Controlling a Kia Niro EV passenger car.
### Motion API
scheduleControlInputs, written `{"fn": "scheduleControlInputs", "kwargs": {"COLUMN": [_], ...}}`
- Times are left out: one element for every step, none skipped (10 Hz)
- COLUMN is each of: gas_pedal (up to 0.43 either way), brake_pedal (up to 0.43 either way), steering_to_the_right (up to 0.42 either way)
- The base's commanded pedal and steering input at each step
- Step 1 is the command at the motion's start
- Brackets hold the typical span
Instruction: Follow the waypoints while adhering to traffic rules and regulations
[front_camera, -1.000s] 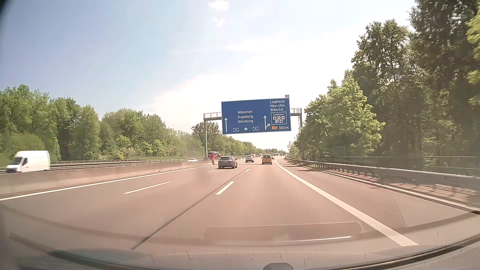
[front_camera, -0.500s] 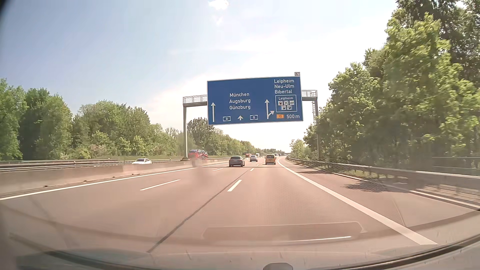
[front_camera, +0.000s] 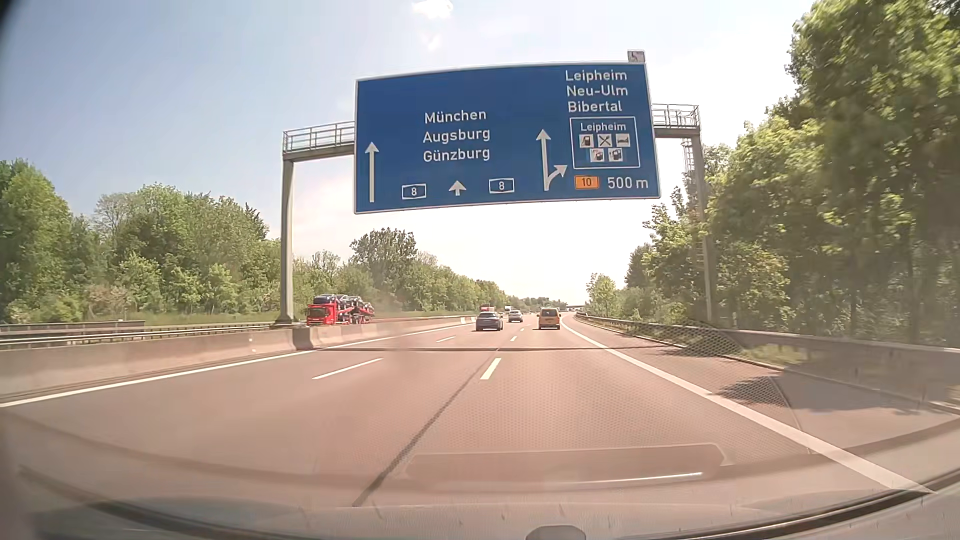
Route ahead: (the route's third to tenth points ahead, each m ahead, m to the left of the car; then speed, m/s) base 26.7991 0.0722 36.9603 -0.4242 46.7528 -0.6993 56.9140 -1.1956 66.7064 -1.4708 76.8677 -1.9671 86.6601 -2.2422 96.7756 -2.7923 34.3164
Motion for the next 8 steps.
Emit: {"fn": "scheduleControlInputs", "kwargs": {"gas_pedal": [0.319,0.311,0.287,0.28,0.268,0.26,0.26,0.24], "brake_pedal": [0.0,0.0,0.0,0.0,0.0,0.0,0.0,0.0], "steering_to_the_right": [0.001,0.002,0.002,0.003,0.003,0.004,0.004,0.005]}}
